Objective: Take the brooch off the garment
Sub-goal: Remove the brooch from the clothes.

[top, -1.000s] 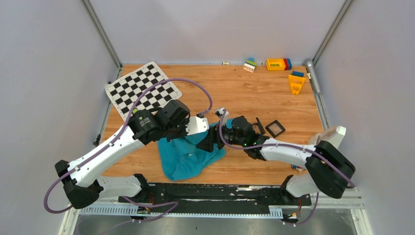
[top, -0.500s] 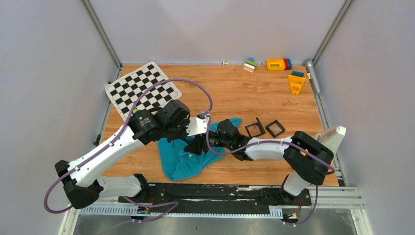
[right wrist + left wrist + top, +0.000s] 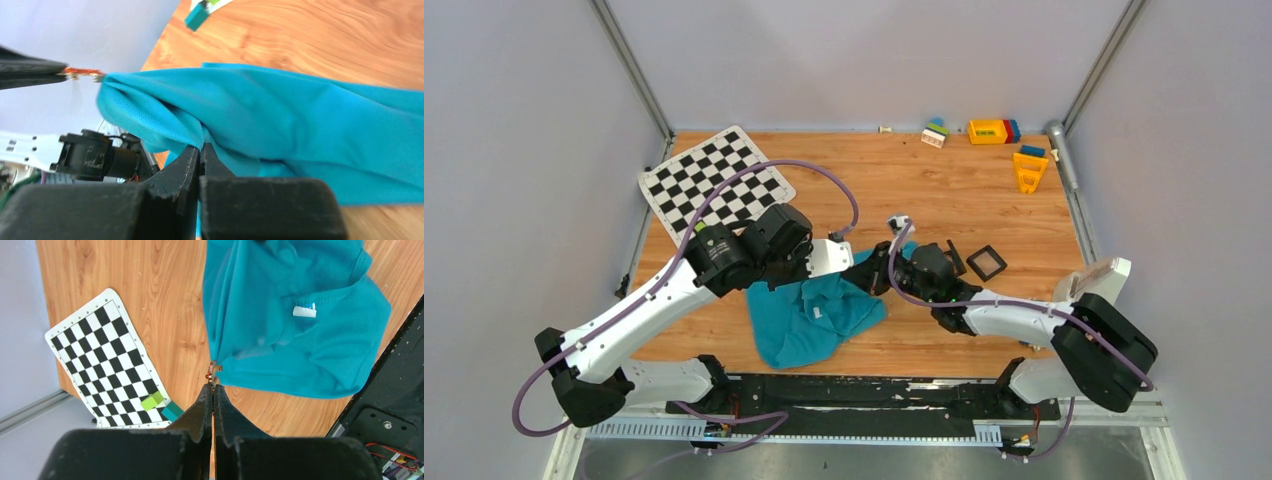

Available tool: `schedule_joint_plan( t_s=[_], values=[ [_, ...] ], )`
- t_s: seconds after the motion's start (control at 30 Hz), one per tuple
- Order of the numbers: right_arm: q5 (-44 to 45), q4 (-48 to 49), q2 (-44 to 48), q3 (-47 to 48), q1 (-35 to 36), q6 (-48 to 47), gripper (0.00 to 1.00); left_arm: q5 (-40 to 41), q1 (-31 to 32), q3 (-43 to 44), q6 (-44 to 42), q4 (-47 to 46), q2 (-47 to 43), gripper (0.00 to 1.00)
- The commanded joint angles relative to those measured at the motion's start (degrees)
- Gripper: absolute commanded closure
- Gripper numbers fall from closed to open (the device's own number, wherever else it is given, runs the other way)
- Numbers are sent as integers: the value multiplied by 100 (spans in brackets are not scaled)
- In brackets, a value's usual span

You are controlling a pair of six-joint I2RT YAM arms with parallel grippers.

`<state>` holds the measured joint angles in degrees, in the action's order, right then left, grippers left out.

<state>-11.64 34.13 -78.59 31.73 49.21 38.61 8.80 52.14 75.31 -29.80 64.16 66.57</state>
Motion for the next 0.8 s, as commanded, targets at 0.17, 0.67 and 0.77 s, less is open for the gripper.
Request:
schedule_joint_plan(
  t_s=[0.17,0.67,0.77],
  values=[
    [695,-725,990,-490,-333,463,100,-58,6,22,423,-316,-111,100],
    [637,-2122,3432,-514,-346,-537,29,-205,7,-734,3414,-3175,-863,100],
    [631,-2123,3855,-554,-356,-725,29,-251,7,-1030,3767,-3835,-1104,100]
  ],
)
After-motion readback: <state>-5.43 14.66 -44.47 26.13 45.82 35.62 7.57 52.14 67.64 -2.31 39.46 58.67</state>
